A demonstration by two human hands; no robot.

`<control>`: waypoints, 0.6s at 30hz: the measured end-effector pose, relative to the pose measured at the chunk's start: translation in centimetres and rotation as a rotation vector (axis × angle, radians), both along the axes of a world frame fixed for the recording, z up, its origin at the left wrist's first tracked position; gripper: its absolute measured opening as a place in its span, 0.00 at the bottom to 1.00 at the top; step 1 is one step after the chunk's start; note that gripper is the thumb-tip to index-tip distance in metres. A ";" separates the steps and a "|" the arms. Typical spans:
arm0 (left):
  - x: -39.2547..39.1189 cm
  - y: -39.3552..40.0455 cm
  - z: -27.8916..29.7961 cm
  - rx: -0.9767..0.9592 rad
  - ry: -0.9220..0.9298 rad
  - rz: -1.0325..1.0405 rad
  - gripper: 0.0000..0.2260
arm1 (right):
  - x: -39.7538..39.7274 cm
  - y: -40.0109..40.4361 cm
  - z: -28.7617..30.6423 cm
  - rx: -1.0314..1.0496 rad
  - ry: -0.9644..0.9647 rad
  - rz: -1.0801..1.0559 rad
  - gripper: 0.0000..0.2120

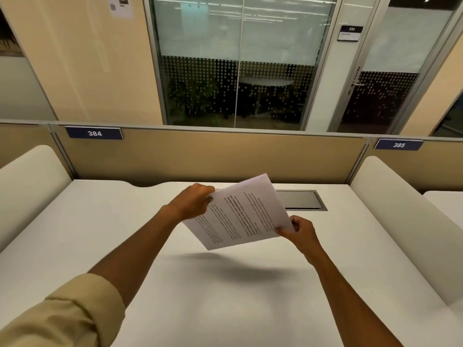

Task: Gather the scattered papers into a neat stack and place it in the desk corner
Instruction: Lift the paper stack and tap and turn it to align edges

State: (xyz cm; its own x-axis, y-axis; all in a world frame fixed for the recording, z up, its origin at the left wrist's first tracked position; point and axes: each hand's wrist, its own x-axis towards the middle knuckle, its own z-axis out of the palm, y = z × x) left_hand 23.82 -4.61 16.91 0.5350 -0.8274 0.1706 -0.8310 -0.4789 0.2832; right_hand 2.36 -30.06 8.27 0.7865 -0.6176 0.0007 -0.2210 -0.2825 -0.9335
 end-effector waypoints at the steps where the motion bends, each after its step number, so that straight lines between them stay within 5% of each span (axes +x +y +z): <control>1: -0.2 -0.3 0.5 0.040 -0.034 -0.020 0.07 | 0.0 -0.1 -0.2 -0.041 0.040 0.014 0.12; 9: -2.1 -2.7 0.0 0.204 -0.196 -0.074 0.03 | 0.9 1.3 -0.1 -0.009 -0.020 0.053 0.13; 18: -1.9 -1.5 -2.2 0.114 -0.005 -0.004 0.08 | 0.8 2.7 -0.9 0.078 -0.081 0.013 0.05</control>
